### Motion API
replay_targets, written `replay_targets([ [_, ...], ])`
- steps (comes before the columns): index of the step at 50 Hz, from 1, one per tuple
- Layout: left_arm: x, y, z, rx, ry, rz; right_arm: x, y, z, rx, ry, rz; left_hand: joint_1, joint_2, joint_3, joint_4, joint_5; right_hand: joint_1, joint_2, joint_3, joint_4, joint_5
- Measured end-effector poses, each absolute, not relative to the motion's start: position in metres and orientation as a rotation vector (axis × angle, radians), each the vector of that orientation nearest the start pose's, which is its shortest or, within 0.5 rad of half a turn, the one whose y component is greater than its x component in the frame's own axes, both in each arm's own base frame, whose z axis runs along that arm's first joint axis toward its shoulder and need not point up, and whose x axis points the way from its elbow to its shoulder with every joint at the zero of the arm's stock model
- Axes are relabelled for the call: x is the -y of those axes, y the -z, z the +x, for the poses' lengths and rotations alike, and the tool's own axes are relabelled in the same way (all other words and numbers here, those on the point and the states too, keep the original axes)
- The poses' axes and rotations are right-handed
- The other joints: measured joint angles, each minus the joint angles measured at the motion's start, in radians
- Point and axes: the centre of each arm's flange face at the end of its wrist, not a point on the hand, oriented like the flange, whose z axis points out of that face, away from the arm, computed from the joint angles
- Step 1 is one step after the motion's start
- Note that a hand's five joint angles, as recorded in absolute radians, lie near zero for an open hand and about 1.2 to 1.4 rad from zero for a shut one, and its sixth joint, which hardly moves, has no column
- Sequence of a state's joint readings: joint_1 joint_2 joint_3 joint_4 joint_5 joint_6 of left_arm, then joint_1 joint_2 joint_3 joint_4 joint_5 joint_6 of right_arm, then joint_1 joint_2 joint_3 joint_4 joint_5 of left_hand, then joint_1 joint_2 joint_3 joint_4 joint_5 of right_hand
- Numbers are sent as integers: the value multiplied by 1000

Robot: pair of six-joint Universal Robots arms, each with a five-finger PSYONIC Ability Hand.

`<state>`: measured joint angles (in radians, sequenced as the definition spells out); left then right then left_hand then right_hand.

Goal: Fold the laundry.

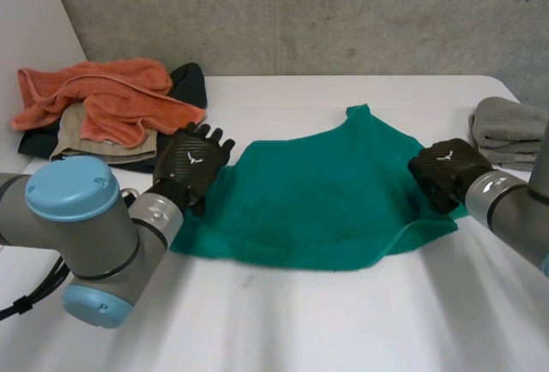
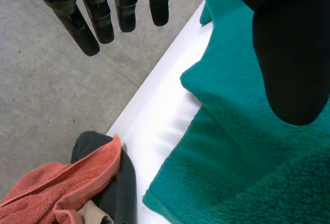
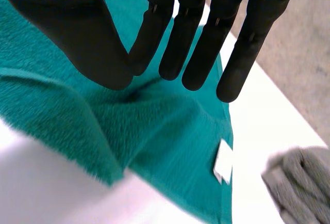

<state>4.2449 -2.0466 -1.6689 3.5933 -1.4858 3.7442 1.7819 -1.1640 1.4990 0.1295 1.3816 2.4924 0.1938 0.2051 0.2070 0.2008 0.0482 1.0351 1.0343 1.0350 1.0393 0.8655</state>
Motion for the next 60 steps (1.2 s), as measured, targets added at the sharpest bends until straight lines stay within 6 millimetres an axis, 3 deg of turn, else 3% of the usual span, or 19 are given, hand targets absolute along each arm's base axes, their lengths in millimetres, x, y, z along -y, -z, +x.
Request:
replay_targets([
  [7,255,-168,-292,-1999,2004,1295,293,-202,201,-2571,1523,-1234,0,-3,0,0,0,-290,-294,-292,-298,-306],
  [16,224,-190,-289,-2135,1923,1352,303,-214,174,-2644,1554,-1077,53,43,40,44,13,-486,-485,-489,-493,-514],
  [21,203,-193,-289,-2305,1843,1387,312,-215,156,-2679,1559,-825,110,98,94,107,83,-530,-535,-537,-551,-571],
  [23,203,-193,-289,-2305,1843,1387,312,-215,156,-2679,1559,-825,110,98,94,107,83,-530,-535,-537,-551,-571],
  [24,202,-186,-290,-2368,1794,1386,316,-206,152,-2688,1511,-691,110,99,94,109,84,-579,-580,-577,-591,-611],
  [30,217,-162,-291,-2411,1695,1373,320,-176,152,-2673,1399,-509,110,99,94,109,83,-597,-585,-590,-617,-633],
  [38,238,-140,-291,-2367,1632,1382,324,-148,164,-2625,1373,-452,168,149,148,157,135,-597,-585,-590,-617,-633],
  [45,250,-135,-290,-2328,1629,1363,328,-135,175,-2597,1401,-502,686,638,634,642,615,-581,-578,-586,-593,-590],
  [47,252,-137,-290,-2322,1638,1353,329,-133,177,-2589,1414,-518,838,806,792,802,774,-477,-477,-481,-481,-477],
  [48,254,-140,-291,-2314,1654,1343,331,-131,179,-2581,1428,-527,890,863,856,868,839,-271,-267,-273,-277,-293],
  [49,254,-140,-291,-2314,1654,1343,331,-131,179,-2581,1428,-527,890,863,856,868,839,-271,-267,-273,-277,-293],
  [50,255,-145,-291,-2305,1679,1330,333,-131,180,-2566,1460,-537,890,863,856,868,839,-24,-13,-28,-46,-43],
  [52,255,-151,-292,-2297,1707,1314,335,-132,181,-2552,1491,-541,942,983,974,990,941,90,129,120,120,112],
  [56,252,-172,-291,-2289,1787,1266,336,-147,179,-2516,1578,-540,942,984,975,992,941,90,141,150,153,120],
  [60,242,-211,-285,-2296,1932,1158,333,-185,173,-2452,1731,-553,942,984,975,992,941,90,141,151,155,120],
])
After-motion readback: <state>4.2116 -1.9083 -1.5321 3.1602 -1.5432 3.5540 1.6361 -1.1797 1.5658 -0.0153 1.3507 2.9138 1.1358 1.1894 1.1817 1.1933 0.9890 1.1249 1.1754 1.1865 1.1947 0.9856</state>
